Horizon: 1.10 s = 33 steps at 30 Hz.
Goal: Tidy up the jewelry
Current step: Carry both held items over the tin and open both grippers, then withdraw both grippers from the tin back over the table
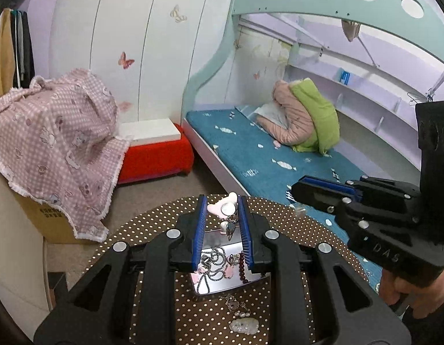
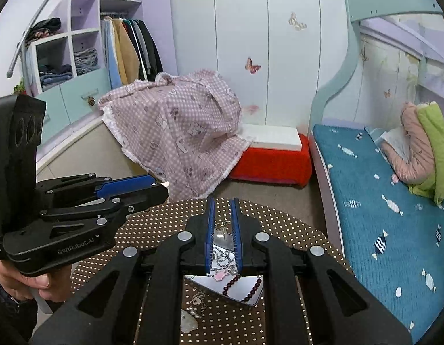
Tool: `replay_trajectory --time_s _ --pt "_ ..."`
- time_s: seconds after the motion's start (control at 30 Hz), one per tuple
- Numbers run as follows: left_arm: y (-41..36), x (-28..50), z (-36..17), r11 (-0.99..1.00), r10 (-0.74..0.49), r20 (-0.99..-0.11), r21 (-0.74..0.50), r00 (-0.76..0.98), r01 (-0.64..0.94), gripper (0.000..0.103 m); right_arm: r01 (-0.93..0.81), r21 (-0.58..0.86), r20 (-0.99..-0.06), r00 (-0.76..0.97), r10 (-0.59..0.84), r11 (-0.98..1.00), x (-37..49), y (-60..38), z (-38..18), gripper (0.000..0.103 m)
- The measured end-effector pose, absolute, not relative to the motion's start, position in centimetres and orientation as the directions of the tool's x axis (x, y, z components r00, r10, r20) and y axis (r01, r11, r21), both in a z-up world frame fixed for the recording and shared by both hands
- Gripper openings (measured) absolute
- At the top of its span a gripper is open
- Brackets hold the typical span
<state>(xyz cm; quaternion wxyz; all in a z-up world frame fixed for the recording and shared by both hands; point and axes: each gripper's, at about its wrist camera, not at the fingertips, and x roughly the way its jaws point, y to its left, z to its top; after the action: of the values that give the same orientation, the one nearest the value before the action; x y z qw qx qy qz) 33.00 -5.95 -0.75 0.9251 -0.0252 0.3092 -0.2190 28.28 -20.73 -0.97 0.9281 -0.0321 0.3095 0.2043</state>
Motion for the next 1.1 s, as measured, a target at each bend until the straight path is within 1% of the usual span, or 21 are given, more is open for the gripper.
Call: replay_trajectory --time_s 0.27,0.3,0.33,0.37,0.4,0.43,0.47,0.5,0.53,0.57,0.63,0.67,0.7,0.83,1.1 --pt "-7.1 35.6 -4.2 0.904 -0.415 -0.637 -0.204 0.650 0.377 0.023 -0.362 0.099 -0.656 0.676 0.334 0.927 30.5 -21.3 -4.1 0.011" --pt "-7.1 35.8 -4.6 0.905 -0.411 -0.648 -0.207 0.642 0.371 0.029 -0.355 0.102 -0.659 0.676 0.330 0.929 30.6 -21.4 -4.3 0.011" --pt "-7.0 36.1 -4.9 0.909 -0.404 -0.655 -0.208 0.638 0.362 0.038 -0.343 0.108 -0.664 0.674 0.325 0.933 30.8 -21.6 -4.5 0.012" --pt "-6.9 36.0 -5.1 0.913 -0.396 -0.654 -0.205 0.645 0.353 0.059 -0.335 0.115 -0.667 0.672 0.322 0.935 30.9 -21.9 -4.6 0.013" --pt "-6.7 35.9 -5.1 0.919 -0.383 -0.648 -0.199 0.658 0.340 0.079 -0.326 0.118 -0.669 0.672 0.318 0.938 31.0 -22.0 -4.7 0.022" --pt "-6.5 35.7 -5.1 0.925 -0.371 -0.640 -0.193 0.673 0.327 0.084 -0.316 0.123 -0.668 0.675 0.314 0.941 31.1 -22.3 -4.7 0.034" --pt "-6.2 35.6 -4.9 0.927 -0.367 -0.632 -0.192 0.683 0.321 0.085 -0.311 0.128 -0.666 0.676 0.314 0.942 31.1 -22.5 -4.8 0.042" --pt "-6.0 35.5 -4.9 0.927 -0.368 -0.630 -0.194 0.684 0.321 0.087 -0.306 0.132 -0.662 0.681 0.313 0.943 31.0 -22.6 -4.7 0.058" --pt "-5.8 35.5 -4.8 0.929 -0.364 -0.628 -0.193 0.687 0.316 0.090 -0.300 0.132 -0.656 0.688 0.310 0.945 30.9 -22.8 -4.7 0.068" --pt "-5.6 35.3 -4.6 0.937 -0.345 -0.622 -0.181 0.703 0.300 0.091 -0.293 0.132 -0.651 0.695 0.306 0.947 30.8 -23.0 -4.6 0.071" --pt "-5.2 34.9 -4.3 0.941 -0.334 -0.613 -0.171 0.716 0.292 0.093 -0.267 0.135 -0.641 0.710 0.290 0.954 30.6 -23.4 -4.5 0.089" --pt "-5.0 34.6 -4.1 0.944 -0.325 -0.606 -0.165 0.725 0.285 0.096 -0.256 0.136 -0.637 0.717 0.283 0.957 30.6 -23.5 -4.5 0.093" --pt "-4.8 34.3 -3.9 0.949 -0.312 -0.600 -0.155 0.737 0.275 0.096 -0.248 0.141 -0.632 0.723 0.280 0.958 30.6 -23.6 -4.4 0.096" --pt "-4.4 32.9 -2.9 0.966 -0.253 -0.570 -0.102 0.782 0.239 0.097 -0.220 0.151 -0.623 0.736 0.266 0.964 30.3 -24.0 -4.2 0.096" --pt "-3.3 30.3 -1.9 0.975 -0.219 -0.528 -0.081 0.820 0.208 0.097 -0.222 0.148 -0.604 0.751 0.266 0.964 29.0 -23.8 -3.5 0.096"
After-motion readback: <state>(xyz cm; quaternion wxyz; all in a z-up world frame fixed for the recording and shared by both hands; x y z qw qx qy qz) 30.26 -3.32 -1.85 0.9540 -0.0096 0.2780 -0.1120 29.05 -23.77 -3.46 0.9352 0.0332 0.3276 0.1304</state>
